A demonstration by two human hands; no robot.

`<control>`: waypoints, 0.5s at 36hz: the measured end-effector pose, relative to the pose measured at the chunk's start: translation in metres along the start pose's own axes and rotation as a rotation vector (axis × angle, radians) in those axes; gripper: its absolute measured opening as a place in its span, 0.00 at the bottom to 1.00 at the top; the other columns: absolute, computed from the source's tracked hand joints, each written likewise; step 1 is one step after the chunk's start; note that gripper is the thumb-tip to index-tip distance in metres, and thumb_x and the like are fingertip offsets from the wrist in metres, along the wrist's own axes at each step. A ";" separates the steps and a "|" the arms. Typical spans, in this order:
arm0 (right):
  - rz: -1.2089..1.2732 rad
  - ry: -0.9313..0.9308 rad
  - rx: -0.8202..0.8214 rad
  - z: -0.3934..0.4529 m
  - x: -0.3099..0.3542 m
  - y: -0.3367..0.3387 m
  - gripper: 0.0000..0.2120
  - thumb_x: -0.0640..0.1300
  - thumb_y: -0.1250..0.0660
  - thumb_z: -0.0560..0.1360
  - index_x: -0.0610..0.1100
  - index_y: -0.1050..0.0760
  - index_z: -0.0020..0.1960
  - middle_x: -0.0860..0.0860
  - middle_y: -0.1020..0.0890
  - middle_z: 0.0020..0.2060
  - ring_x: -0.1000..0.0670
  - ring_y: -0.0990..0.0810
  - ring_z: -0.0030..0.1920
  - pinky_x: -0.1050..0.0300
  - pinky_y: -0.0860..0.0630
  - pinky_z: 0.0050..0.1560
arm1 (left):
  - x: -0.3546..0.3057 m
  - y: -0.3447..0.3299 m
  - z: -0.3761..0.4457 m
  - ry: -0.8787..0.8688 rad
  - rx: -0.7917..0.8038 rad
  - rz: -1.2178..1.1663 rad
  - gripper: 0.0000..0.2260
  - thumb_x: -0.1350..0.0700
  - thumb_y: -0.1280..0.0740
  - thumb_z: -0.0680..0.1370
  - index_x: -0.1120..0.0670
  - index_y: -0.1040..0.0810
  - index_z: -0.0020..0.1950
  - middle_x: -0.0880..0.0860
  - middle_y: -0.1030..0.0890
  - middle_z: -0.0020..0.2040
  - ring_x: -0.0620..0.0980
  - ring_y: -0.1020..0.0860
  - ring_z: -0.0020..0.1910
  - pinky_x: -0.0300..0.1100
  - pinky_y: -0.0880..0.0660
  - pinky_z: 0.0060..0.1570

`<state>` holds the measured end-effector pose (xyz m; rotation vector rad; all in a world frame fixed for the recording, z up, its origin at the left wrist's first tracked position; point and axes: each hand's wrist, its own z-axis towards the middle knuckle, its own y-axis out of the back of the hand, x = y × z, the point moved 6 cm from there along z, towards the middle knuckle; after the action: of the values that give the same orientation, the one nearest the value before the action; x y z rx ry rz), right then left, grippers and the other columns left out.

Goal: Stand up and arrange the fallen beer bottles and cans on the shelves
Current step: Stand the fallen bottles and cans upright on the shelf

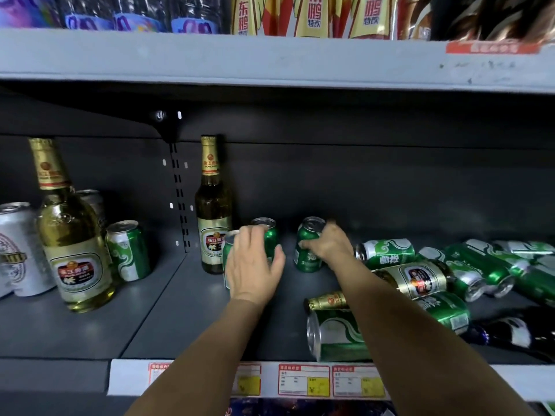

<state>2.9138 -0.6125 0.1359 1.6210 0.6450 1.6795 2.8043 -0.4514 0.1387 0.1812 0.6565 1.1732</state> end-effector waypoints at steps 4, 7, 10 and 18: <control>0.006 0.004 0.084 0.000 -0.003 0.004 0.39 0.53 0.25 0.69 0.40 0.40 0.71 0.42 0.31 0.69 0.40 0.31 0.68 0.47 0.30 0.66 | -0.005 -0.023 -0.007 0.104 0.215 -0.137 0.08 0.50 0.35 0.77 0.52 0.27 0.51 0.48 0.26 0.47 0.50 0.26 0.46 0.44 0.31 0.39; -0.077 0.004 -0.014 -0.006 -0.014 0.026 0.30 0.50 0.32 0.73 0.42 0.36 0.70 0.42 0.30 0.68 0.39 0.33 0.69 0.48 0.33 0.67 | -0.011 -0.047 -0.014 0.174 0.497 -0.220 0.11 0.45 0.35 0.78 0.51 0.26 0.44 0.47 0.23 0.39 0.48 0.24 0.42 0.43 0.30 0.39; -0.088 0.055 -0.085 -0.017 -0.024 0.047 0.13 0.44 0.39 0.75 0.47 0.27 0.60 0.46 0.23 0.60 0.42 0.28 0.63 0.50 0.37 0.62 | -0.020 -0.068 -0.027 0.202 0.854 -0.213 0.21 0.35 0.40 0.77 0.52 0.22 0.45 0.49 0.20 0.41 0.51 0.22 0.45 0.44 0.26 0.48; -0.240 0.061 0.448 -0.048 -0.047 0.042 0.19 0.38 0.35 0.67 0.38 0.21 0.58 0.40 0.20 0.58 0.40 0.22 0.60 0.42 0.27 0.64 | -0.042 -0.080 -0.039 0.301 1.210 -0.340 0.12 0.46 0.31 0.77 0.54 0.24 0.46 0.49 0.26 0.36 0.46 0.28 0.33 0.37 0.32 0.31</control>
<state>2.8592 -0.6690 0.1336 1.7100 1.2653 1.4812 2.8366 -0.5286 0.0869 0.8786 1.5434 0.3461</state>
